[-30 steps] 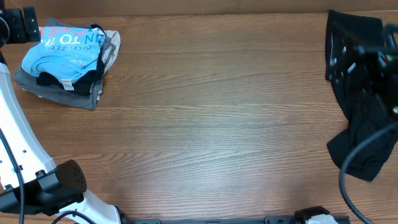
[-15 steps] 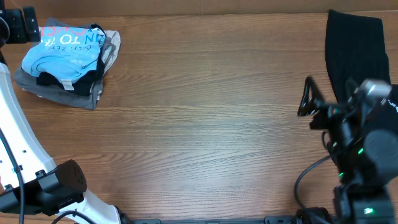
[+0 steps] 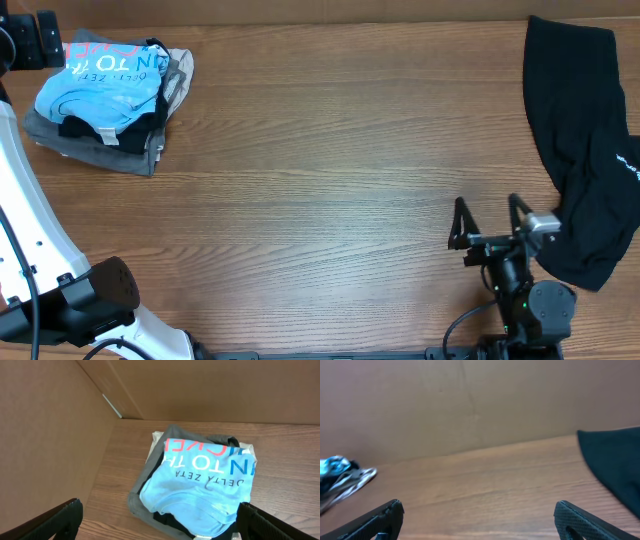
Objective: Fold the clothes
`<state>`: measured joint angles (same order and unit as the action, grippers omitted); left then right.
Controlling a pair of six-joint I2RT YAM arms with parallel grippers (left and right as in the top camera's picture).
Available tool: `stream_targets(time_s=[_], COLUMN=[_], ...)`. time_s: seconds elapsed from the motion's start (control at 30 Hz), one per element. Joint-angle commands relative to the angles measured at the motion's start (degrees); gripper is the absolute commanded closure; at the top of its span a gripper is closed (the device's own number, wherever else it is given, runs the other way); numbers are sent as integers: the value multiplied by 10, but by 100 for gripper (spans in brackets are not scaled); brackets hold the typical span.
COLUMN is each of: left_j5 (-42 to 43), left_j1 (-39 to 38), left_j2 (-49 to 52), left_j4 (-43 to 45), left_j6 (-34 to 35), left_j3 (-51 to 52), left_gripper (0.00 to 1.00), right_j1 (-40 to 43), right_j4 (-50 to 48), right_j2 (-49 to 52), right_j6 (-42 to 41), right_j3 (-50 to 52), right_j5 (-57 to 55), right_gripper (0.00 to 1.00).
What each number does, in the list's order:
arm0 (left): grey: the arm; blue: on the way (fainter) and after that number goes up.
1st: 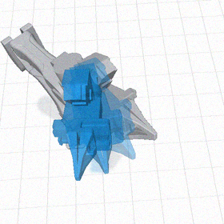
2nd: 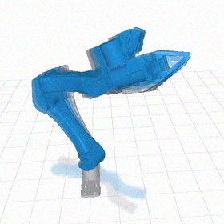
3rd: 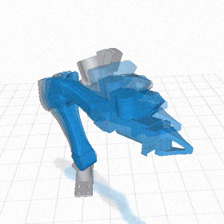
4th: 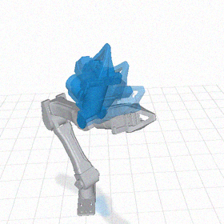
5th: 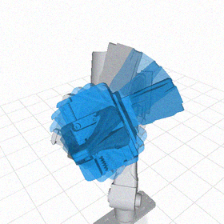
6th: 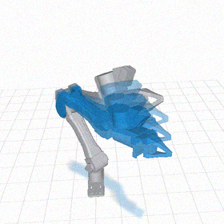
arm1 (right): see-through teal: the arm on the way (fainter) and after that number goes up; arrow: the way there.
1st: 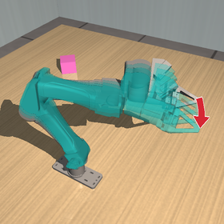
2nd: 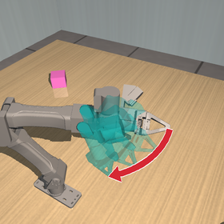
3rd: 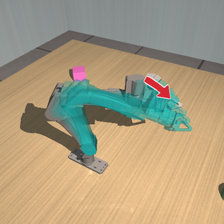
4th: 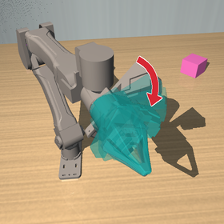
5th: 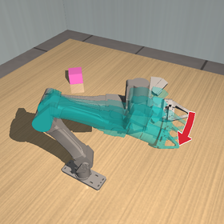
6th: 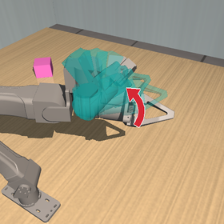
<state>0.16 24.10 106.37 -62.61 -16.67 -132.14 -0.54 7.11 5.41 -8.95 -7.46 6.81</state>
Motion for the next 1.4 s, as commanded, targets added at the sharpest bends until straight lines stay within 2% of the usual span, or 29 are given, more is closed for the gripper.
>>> stream_targets(time_s=[0.0,0.27,0.37,1.37], left_j5=[-2,-2,-2,-2], left_j1=[-1,-1,-1,-4], left_j2=[4,4,4,1], left_j4=[0,0,0,-3], left_j6=[4,4,4,4], left_j3=[1,1,1,1], left_gripper=[0,0,0,0], right_j1=[3,3,3,3], right_j4=[-6,-3,-35,-35], right_j2=[-41,-53,-53,-52], right_j6=[2,2,2,2], right_j3=[28,57,71,70], right_j5=[30,29,27,27], right_gripper=[0,0,0,0])
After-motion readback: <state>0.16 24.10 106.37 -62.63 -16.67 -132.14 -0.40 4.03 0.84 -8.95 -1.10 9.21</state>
